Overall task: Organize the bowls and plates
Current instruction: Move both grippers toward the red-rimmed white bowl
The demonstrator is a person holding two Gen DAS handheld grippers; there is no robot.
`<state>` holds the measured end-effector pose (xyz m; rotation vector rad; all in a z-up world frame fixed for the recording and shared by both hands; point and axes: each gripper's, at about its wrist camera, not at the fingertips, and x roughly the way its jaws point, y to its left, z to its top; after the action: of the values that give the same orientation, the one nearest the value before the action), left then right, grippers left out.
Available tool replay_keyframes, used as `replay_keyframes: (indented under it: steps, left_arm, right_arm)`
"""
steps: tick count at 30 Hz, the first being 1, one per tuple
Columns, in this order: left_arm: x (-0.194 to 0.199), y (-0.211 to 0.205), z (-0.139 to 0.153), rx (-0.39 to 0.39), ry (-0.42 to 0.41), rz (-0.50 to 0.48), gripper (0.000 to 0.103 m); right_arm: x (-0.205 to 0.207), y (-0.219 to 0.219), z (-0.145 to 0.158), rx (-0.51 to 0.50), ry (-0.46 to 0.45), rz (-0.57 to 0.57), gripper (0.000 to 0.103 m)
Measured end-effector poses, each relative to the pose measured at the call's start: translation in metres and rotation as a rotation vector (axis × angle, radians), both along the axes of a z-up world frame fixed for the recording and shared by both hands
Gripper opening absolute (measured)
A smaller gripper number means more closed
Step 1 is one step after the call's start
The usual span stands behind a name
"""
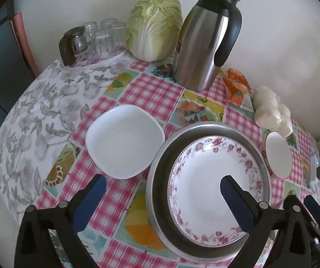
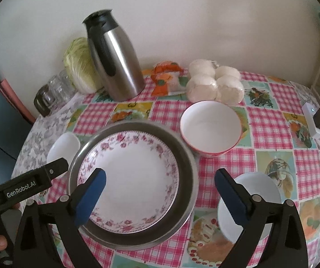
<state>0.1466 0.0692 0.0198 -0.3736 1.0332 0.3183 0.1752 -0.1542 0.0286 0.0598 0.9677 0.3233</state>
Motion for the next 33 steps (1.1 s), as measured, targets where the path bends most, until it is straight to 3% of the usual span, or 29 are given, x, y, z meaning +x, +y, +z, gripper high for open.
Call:
replay_keyframes:
  steps: [14,21,33]
  left_arm:
    - [0.022,-0.022,0.001,0.076,-0.039,-0.015,0.103]
    - [0.031,-0.028,-0.005,0.045,-0.068,-0.014,0.103]
    - [0.041,-0.044,0.016,0.093,-0.276,-0.030,0.103]
  right_arm:
    - [0.024,-0.072,-0.005,0.118,-0.011,-0.173,0.098]
    - [0.031,-0.102,-0.003,0.136,-0.076,-0.244,0.098]
    - [0.045,-0.102,-0.012,0.020,-0.107,-0.220,0.098]
